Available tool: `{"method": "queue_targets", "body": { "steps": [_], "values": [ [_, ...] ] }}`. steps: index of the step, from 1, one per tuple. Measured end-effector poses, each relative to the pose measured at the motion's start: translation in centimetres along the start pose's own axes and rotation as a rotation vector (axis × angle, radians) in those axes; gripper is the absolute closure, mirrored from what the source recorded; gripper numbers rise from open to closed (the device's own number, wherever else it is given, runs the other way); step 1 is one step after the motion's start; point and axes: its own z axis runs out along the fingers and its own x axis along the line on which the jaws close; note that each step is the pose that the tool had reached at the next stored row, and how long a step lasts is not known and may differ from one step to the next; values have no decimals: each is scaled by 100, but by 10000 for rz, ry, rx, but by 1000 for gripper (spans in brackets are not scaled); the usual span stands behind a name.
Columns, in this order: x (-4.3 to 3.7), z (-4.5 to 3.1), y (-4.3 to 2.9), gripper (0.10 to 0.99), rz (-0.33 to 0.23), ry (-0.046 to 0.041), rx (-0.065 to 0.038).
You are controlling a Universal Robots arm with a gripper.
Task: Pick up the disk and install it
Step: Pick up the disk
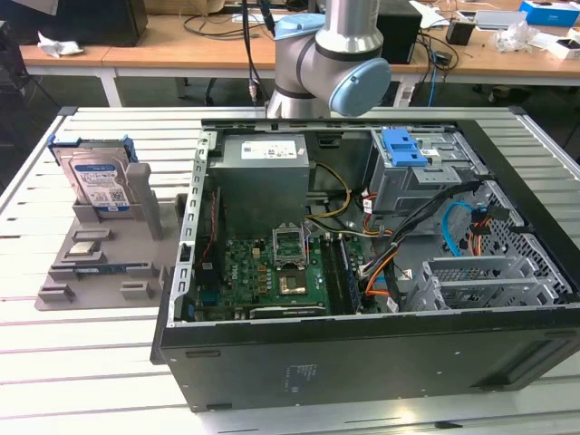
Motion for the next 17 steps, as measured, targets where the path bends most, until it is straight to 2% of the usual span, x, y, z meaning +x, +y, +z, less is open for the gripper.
{"method": "queue_targets", "body": {
  "steps": [1, 6, 11, 14, 17],
  "values": [
    [0, 0, 0, 486, -14, 0, 0],
    [0, 0, 0, 486, -6, 2, -1],
    [0, 11, 0, 486, 822, -12, 11],
    [0, 11, 0, 486, 935, -14, 13],
    [-81, 14, -16, 486, 930, -14, 13]
  ]
}}
